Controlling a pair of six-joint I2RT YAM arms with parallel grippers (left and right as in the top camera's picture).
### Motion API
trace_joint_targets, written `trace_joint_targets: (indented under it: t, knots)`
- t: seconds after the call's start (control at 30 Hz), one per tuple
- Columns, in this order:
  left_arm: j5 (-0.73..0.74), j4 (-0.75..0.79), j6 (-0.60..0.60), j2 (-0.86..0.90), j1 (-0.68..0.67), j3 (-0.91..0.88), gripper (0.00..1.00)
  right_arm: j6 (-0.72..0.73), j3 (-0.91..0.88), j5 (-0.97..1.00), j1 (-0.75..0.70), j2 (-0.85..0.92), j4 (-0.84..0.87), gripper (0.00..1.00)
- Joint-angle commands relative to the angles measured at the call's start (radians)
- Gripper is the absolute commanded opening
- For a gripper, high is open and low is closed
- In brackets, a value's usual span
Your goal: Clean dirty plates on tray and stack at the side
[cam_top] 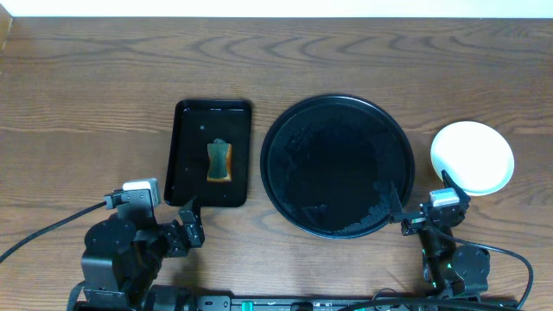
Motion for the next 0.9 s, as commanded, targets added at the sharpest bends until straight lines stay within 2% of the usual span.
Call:
trace_joint_targets:
  t: [0.0, 0.2, 0.3, 0.53, 0.87]
  knots:
    - [-0.009, -0.002, 0.003, -0.001, 0.005, -0.008, 0.95, -0.010, -0.001, -0.001, 0.001, -0.005, -0.004, 0.99]
    - [-0.040, 0.008, 0.013, -0.027, 0.052, -0.043, 0.95, -0.011, -0.001, -0.002, 0.001, -0.005, -0.004, 0.99]
    - [-0.026, 0.087, 0.013, -0.098, 0.111, -0.143, 0.95, -0.011, -0.001, -0.001, 0.001, -0.005, -0.004, 0.99]
    - [0.006, 0.349, 0.002, -0.304, 0.164, -0.455, 0.95, -0.011, -0.001, -0.001, 0.001, -0.005, -0.004, 0.99]
    - [0.006, 0.891, -0.021, -0.435, 0.164, -0.768, 0.95, -0.010, -0.001, -0.001, 0.001, -0.005, -0.004, 0.99]
